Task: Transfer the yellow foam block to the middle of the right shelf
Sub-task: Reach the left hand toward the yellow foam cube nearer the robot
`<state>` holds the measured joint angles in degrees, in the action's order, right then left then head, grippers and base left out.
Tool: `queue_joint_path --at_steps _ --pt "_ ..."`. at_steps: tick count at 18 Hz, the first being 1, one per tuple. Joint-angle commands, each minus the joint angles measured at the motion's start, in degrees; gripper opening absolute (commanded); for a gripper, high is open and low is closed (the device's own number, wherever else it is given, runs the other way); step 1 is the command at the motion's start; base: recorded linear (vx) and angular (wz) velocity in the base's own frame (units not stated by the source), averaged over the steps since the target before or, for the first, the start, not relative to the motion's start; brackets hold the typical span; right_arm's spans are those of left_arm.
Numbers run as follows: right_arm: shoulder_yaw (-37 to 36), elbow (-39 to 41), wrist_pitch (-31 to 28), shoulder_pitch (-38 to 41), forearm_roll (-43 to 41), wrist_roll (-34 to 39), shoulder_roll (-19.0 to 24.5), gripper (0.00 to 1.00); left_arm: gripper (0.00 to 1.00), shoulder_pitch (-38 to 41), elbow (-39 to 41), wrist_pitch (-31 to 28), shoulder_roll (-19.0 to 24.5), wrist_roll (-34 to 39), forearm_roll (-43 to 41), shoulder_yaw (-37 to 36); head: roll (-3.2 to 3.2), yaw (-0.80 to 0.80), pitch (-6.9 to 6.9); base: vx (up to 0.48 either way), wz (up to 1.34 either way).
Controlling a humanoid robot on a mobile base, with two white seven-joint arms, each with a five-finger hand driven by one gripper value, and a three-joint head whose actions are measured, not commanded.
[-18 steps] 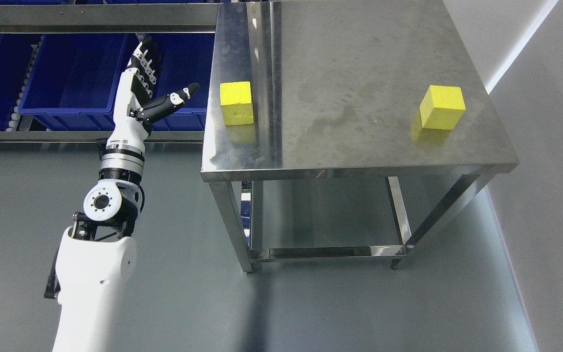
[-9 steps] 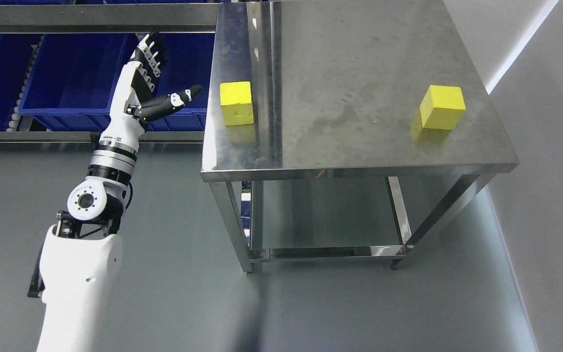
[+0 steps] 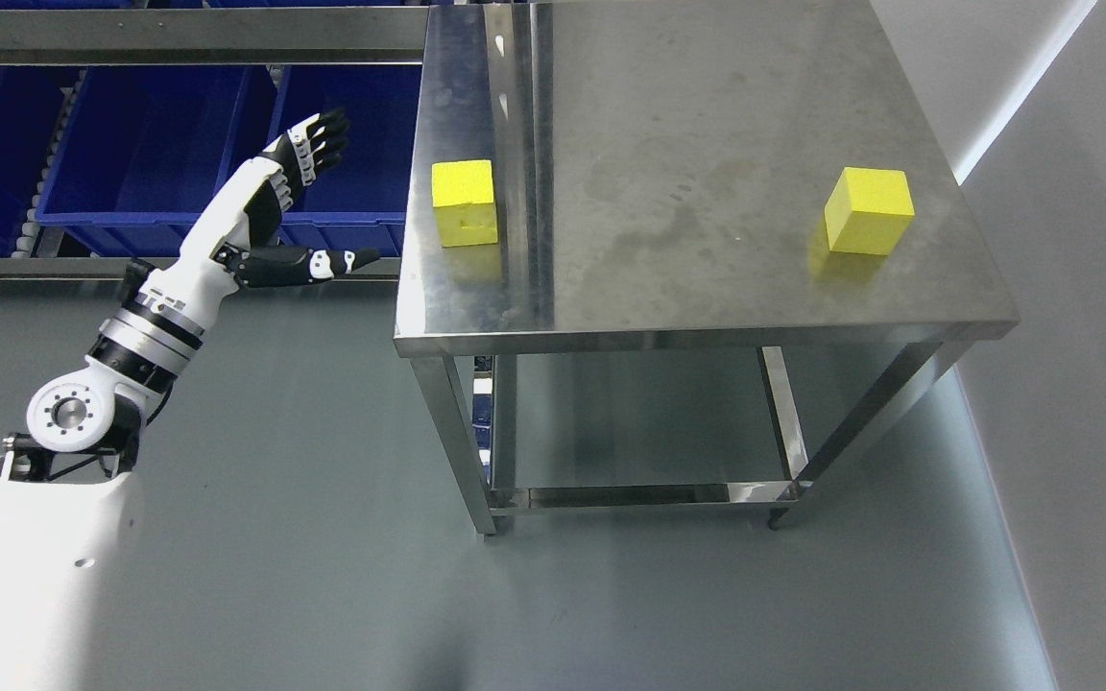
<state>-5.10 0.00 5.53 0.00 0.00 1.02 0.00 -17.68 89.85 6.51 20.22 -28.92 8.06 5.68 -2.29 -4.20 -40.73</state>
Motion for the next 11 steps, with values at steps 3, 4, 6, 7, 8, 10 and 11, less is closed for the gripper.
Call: queue_joint_path --at_steps 3,4,6,7,8,10,11 --pt "0.0 1.0 0.0 -0.1 0.0 0.0 -1.0 1.0 1.0 -1.8 -7.8 0.3 6.9 -1.1 -6.5 3.2 0.0 0.0 0.0 0.007 0.0" --pt "0.0 1.0 0.0 -0.1 0.0 0.0 -1.0 1.0 1.0 -3.2 -8.7 0.3 6.5 -1.1 -7.2 1.4 0.0 0.0 0.0 0.011 0.0" --pt "0.0 1.0 0.0 -0.2 0.0 0.0 -1.0 1.0 1.0 -4.5 -11.3 0.2 5.4 -1.3 -7.2 -0.8 0.0 0.0 0.0 0.022 0.01" --pt "0.0 1.0 0.0 -0.1 0.0 0.0 -1.0 1.0 1.0 -5.3 -12.4 0.2 4.4 -1.4 -7.2 -1.7 0.0 0.0 0.0 0.041 0.0" --pt "0.0 1.0 0.0 -0.1 0.0 0.0 -1.0 1.0 1.0 -6.1 -13.6 0.2 3.1 -1.5 -7.2 -2.8 0.0 0.0 0.0 0.041 0.0" --pt "0.0 1.0 0.0 -0.1 0.0 0.0 -1.0 1.0 1.0 -6.9 -14.3 0.1 1.1 -3.7 -7.1 -5.0 0.0 0.0 0.0 0.061 0.0" --pt "0.0 1.0 0.0 -0.1 0.0 0.0 -1.0 1.0 1.0 -7.1 -14.2 0.1 -0.1 -6.0 -7.0 -5.4 0.0 0.0 0.0 0.074 0.0"
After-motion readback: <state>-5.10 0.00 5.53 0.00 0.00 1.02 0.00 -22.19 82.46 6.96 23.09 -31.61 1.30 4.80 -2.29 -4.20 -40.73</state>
